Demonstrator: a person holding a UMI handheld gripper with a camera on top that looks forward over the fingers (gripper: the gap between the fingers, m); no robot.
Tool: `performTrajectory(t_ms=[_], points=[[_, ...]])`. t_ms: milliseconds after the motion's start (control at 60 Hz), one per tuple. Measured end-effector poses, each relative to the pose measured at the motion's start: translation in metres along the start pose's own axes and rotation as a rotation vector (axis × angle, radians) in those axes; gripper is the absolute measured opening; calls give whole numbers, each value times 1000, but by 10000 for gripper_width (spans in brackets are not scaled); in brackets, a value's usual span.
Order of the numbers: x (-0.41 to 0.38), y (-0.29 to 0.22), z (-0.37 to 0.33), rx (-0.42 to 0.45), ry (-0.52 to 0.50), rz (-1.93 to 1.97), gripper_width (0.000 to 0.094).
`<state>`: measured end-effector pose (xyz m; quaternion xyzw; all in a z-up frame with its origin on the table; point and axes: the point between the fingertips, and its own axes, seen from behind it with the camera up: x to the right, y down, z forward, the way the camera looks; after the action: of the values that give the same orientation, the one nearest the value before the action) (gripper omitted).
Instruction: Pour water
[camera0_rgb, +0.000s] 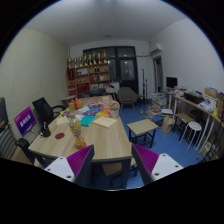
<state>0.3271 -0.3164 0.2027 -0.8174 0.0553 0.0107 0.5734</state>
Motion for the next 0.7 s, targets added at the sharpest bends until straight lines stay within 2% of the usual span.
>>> performTrajectory(t_ms=[150, 333, 583, 700], points=[[12, 14, 8, -16, -1, -23, 823], [-25, 30, 36, 1, -35, 7, 824], [-138, 47, 132, 50, -145, 7, 825], [-180, 56, 201, 88, -140, -40, 830]])
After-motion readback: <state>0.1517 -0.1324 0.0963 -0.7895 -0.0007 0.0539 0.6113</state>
